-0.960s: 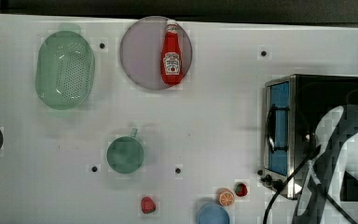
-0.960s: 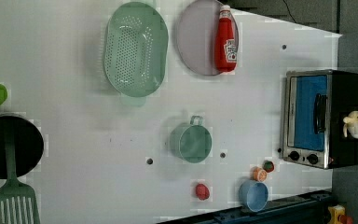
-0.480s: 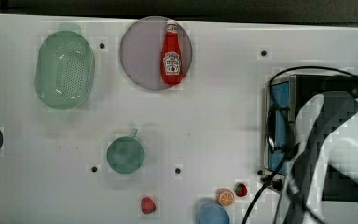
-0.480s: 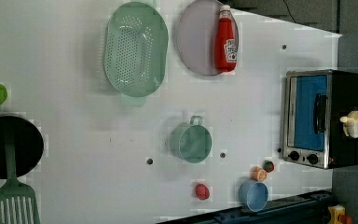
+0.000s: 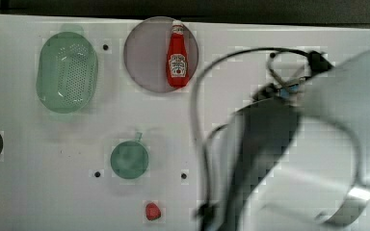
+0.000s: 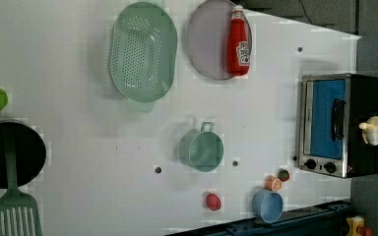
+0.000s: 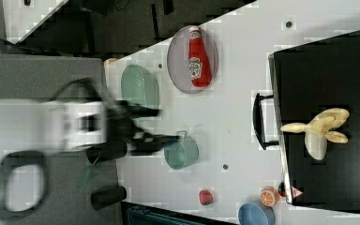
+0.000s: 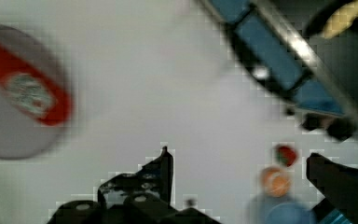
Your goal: Pick banana from table and place on oven.
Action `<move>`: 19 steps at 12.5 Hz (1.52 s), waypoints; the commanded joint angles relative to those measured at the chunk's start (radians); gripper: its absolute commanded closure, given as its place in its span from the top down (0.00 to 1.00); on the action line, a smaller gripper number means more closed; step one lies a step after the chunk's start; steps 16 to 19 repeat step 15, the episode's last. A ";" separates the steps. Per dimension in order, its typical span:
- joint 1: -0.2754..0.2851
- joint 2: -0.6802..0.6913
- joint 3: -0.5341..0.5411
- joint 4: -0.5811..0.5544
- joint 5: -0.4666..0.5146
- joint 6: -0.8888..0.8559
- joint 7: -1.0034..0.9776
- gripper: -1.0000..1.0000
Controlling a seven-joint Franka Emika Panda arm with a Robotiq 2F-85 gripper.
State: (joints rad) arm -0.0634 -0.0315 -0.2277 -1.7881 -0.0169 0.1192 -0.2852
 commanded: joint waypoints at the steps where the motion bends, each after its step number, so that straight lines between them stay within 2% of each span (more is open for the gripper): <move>1: 0.057 -0.132 0.116 -0.047 -0.008 -0.010 0.437 1.00; 3: 0.057 -0.187 0.190 -0.088 -0.008 -0.011 0.535 1.00; 5: 0.057 -0.222 0.227 -0.109 -0.007 -0.039 0.552 1.00; 19: 0.055 -0.243 0.230 -0.118 -0.008 -0.044 0.552 1.00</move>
